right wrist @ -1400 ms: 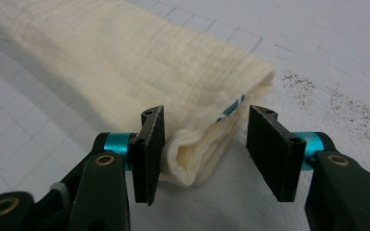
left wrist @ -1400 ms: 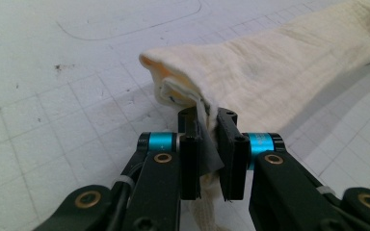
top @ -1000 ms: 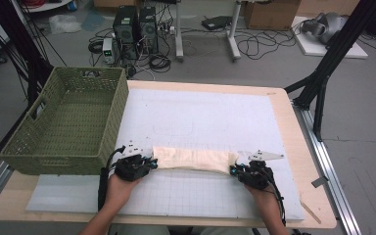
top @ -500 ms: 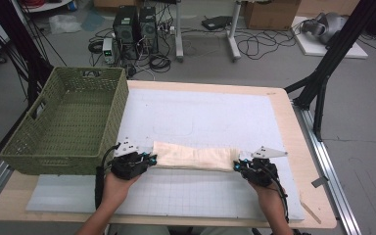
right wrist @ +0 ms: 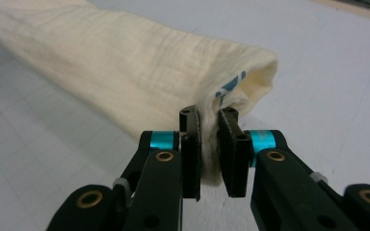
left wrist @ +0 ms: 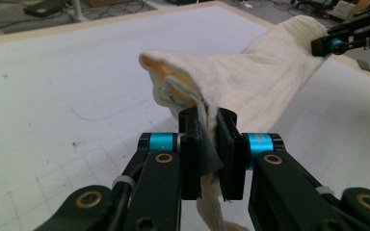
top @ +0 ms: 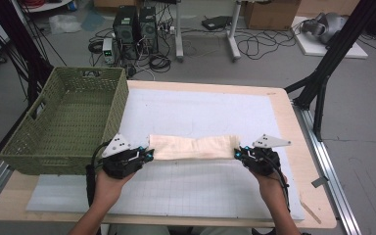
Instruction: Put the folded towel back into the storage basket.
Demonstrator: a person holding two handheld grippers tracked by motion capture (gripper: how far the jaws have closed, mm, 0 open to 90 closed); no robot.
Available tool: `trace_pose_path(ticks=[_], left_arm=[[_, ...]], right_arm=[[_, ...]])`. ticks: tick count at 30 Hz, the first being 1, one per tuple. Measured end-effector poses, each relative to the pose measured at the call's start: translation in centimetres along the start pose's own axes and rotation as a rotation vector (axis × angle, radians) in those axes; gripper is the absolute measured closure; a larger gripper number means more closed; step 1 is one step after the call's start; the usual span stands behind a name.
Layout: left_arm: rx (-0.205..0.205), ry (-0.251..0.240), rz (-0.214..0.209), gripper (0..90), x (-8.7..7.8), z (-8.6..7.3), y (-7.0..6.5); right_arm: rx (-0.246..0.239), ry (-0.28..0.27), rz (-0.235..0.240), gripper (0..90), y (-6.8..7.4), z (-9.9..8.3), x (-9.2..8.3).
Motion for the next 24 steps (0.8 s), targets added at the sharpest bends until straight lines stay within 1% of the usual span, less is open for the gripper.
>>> trace_pose_path(ticks=[5, 10, 12, 13, 18, 22, 24], left_arm=[[0.013, -0.042, 0.009, 81.3, -1.6, 1.0, 0.4], [0.018, -0.083, 0.022, 81.3, -3.3, 2.0, 1.0], [0.024, -0.097, 0.029, 81.3, -4.0, 2.4, 1.2], [0.028, -0.103, 0.034, 81.3, -4.3, 2.7, 1.3], [0.026, -0.135, 0.055, 81.3, -5.9, 3.5, 2.1], [0.03, -0.146, 0.072, 81.3, -7.0, 3.7, 2.7], [0.028, -0.152, 0.083, 81.3, -7.6, 3.8, 3.1]], right_arm=[[-0.046, -0.015, -0.009, 81.0, 0.2, 2.8, 0.4], [-0.073, -0.03, -0.003, 81.2, 0.5, 5.0, 1.1], [-0.082, -0.028, 0.006, 81.3, 0.6, 5.9, 1.4], [-0.091, -0.035, 0.006, 81.4, 0.7, 6.3, 1.6], [-0.1, -0.063, 0.034, 81.4, 0.9, 8.5, 2.3], [-0.14, -0.073, 0.037, 81.4, 1.4, 10.2, 3.5], [-0.133, -0.081, 0.053, 81.4, 1.5, 11.0, 4.0]])
Point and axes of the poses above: each handheld gripper's, and its own axes: x roughly forward along the jaws, z roughly out of its top, y roughly to its left, the point moved 2 cm from there along x, roughly forward along the jaws, and after that the axes turned 10 degrees about z, right-handed, at the moved point
